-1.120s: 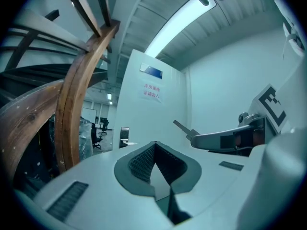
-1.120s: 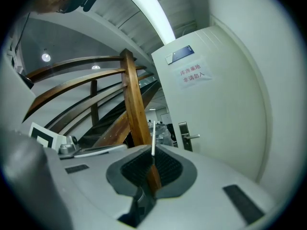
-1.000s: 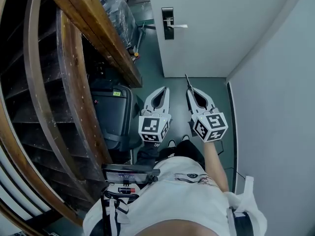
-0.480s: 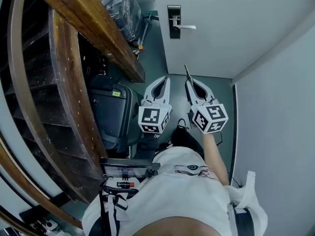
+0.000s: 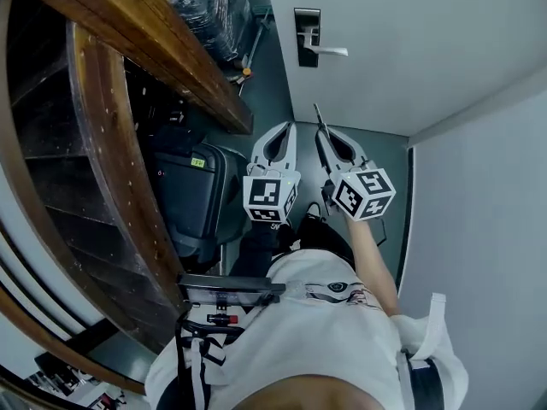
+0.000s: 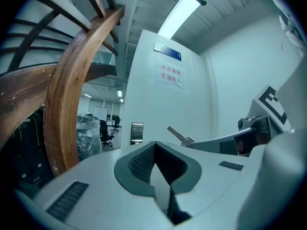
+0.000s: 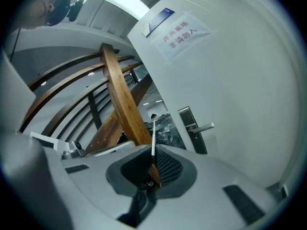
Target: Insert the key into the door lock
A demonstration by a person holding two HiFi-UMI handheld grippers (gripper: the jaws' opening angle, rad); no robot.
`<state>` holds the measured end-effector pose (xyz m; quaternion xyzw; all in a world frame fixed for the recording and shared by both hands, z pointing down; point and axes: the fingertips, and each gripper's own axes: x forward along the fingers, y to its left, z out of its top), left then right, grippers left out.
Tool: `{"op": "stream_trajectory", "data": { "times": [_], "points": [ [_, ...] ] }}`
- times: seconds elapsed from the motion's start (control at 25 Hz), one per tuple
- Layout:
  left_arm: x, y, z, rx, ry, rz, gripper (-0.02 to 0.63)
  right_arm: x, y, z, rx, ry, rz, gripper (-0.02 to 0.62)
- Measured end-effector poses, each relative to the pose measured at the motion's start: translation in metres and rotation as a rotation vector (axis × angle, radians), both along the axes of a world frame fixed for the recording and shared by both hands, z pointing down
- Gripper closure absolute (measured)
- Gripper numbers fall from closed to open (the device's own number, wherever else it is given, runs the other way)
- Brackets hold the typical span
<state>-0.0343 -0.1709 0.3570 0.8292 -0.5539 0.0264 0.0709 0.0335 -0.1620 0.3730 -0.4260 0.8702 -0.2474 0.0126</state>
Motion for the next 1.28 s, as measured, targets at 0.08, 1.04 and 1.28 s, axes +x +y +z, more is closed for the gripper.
{"op": "stream_trajectory", "data": {
  "times": [0.08,1.04,1.28],
  "points": [
    [-0.003,-0.011,0.008,-0.006,-0.002,-0.009,0.604,-0.003,-0.013,0.010,-0.033,-0.029,-0.009,0.569],
    [-0.056,-0.118,0.162,0.023,0.014,0.018,0.604,-0.037,-0.172,0.145,-0.262,-0.576,0.088,0.569],
    [-0.065,-0.129,0.182,0.016,0.029,0.020,0.604,-0.030,-0.205,0.171,-0.319,-0.598,0.137,0.569]
  ]
}}
